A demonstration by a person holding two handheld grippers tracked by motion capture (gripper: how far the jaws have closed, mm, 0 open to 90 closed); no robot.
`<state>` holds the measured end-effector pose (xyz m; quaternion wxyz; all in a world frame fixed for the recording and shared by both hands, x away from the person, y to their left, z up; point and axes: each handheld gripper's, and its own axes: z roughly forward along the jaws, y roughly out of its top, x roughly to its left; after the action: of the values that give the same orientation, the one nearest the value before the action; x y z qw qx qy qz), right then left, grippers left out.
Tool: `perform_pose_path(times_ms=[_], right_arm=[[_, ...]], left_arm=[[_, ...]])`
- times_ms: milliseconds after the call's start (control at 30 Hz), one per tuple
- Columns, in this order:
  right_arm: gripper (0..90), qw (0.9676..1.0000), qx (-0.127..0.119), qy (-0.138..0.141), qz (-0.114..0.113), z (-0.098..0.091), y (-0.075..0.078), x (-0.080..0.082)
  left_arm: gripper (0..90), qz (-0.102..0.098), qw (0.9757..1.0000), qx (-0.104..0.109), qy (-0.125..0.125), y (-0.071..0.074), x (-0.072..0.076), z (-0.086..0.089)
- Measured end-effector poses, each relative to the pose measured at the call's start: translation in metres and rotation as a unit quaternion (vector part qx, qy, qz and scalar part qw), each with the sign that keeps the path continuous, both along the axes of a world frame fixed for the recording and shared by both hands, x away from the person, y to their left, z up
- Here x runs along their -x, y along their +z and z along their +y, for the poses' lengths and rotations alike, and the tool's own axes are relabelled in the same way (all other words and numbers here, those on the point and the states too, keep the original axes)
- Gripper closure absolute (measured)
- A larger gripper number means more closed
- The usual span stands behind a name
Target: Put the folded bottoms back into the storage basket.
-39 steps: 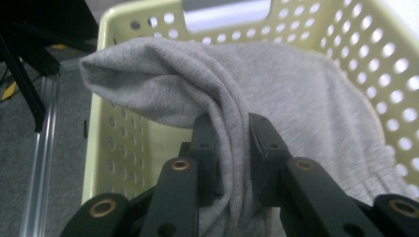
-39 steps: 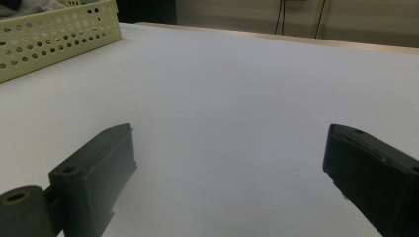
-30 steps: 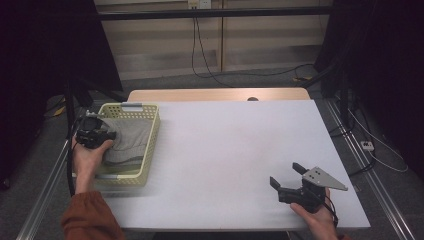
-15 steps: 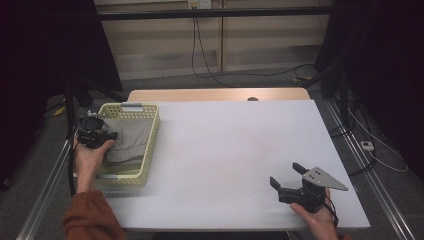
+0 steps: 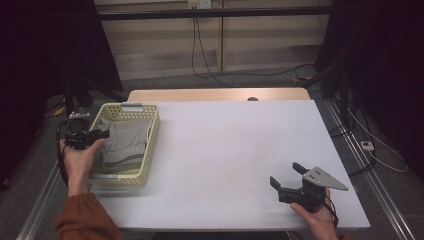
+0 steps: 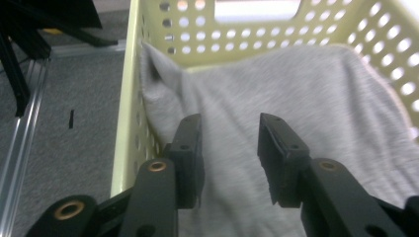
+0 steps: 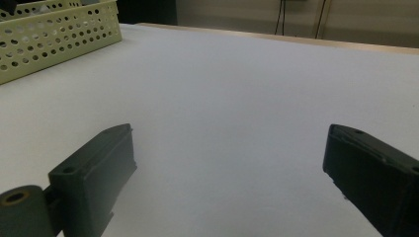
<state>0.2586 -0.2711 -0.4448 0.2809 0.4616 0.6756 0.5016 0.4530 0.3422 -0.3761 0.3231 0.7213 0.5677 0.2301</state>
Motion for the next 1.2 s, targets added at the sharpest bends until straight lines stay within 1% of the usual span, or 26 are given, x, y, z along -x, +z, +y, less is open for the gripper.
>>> perform_pose_path(times_ms=[33,100,167,200,267,300,333,367,400,433,467,500,533,600,633,700,767,800,833,900,933,1067,1133,1200], right_arm=[[5.4,1.0,0.0,0.0,0.0,0.0,0.0,0.0],[5.4,1.0,0.001,0.0,0.001,0.0,0.0,0.0],[5.4,1.0,0.0,0.001,0.001,0.001,0.0,0.0],[5.4,1.0,0.001,0.001,0.001,0.001,0.0,0.0],[5.4,1.0,0.0,0.001,0.002,0.001,0.0,0.0],[5.4,1.0,0.001,0.001,0.002,0.0,0.0,-0.001],[5.4,1.0,0.0,0.0,0.002,0.0,-0.001,-0.001],[5.4,1.0,0.0,0.0,0.003,0.0,-0.001,-0.001],[5.4,1.0,0.0,0.001,0.002,0.0,-0.001,-0.001],[5.4,1.0,0.0,0.0,0.002,0.0,-0.001,-0.001],[5.4,1.0,0.0,0.0,0.002,0.0,-0.001,-0.001],[5.4,1.0,0.0,0.0,0.002,0.0,-0.001,-0.001],[5.4,1.0,0.0,-0.001,0.003,0.0,-0.001,-0.001],[5.4,1.0,0.0,0.001,0.003,0.0,-0.001,-0.001],[5.4,1.0,0.0,0.001,0.003,0.0,-0.001,-0.001],[5.4,1.0,-0.001,0.002,0.002,0.0,-0.001,-0.001],[5.4,1.0,0.0,0.0,0.003,0.0,-0.001,-0.001],[5.3,1.0,-0.001,0.0,0.003,0.0,-0.001,-0.001],[5.3,1.0,-0.001,0.0,0.003,0.0,-0.001,-0.001],[5.3,1.0,-0.001,0.001,0.003,0.0,-0.001,-0.001],[5.3,1.0,-0.001,0.001,0.002,0.0,-0.001,-0.001],[5.3,1.0,-0.002,0.0,0.002,0.0,0.0,0.0],[5.3,1.0,-0.001,0.001,0.002,0.0,0.0,0.0],[5.3,1.0,-0.002,0.002,0.002,0.0,0.0,-0.001]], left_arm=[[59.1,-0.003,1.0,-0.003,-0.001,0.002,0.0,-0.001],[60.3,-0.003,0.9999,-0.007,-0.012,0.003,-0.001,-0.006],[65.7,0.006,0.9995,-0.016,-0.028,0.001,-0.004,-0.012],[68.4,0.015,0.9992,-0.02,-0.031,-0.002,-0.007,-0.014],[75.1,0.03,0.9987,-0.031,-0.027,-0.008,-0.012,-0.019],[77.5,0.041,0.9984,-0.036,-0.017,-0.013,-0.016,-0.022],[79.8,0.049,0.9977,-0.045,-0.015,-0.016,-0.019,-0.023],[82.7,0.062,0.9966,-0.052,-0.012,-0.02,-0.022,-0.024],[84.8,0.075,0.9959,-0.052,-0.005,-0.023,-0.025,-0.024],[86.1,0.081,0.9949,-0.059,0.0,-0.025,-0.026,-0.024],[88.7,0.082,0.9947,-0.061,0.009,-0.026,-0.027,-0.023],[90.0,0.082,0.9948,-0.058,0.016,-0.027,-0.028,-0.022],[90.0,0.087,0.9945,-0.056,0.018,-0.027,-0.028,-0.021],[90.0,0.093,0.9934,-0.061,0.03,-0.029,-0.028,-0.019],[90.0,0.095,0.993,-0.063,0.033,-0.031,-0.029,-0.019],[90.0,0.1,0.9917,-0.073,0.035,-0.035,-0.029,-0.021],[90.0,0.113,0.9889,-0.09,0.036,-0.038,-0.031,-0.022],[90.0,0.121,0.9881,-0.088,0.034,-0.04,-0.032,-0.023],[90.0,0.135,0.9865,-0.088,0.029,-0.042,-0.034,-0.022],[90.0,0.161,0.9824,-0.093,0.021,-0.046,-0.036,-0.022],[90.0,0.155,0.983,-0.096,0.022,-0.048,-0.036,-0.023],[90.0,0.157,0.9824,-0.099,0.014,-0.049,-0.036,-0.025],[90.0,0.157,0.982,-0.105,0.007,-0.049,-0.036,-0.025],[90.0,0.156,0.9832,-0.094,-0.002,-0.049,-0.036,-0.026]])
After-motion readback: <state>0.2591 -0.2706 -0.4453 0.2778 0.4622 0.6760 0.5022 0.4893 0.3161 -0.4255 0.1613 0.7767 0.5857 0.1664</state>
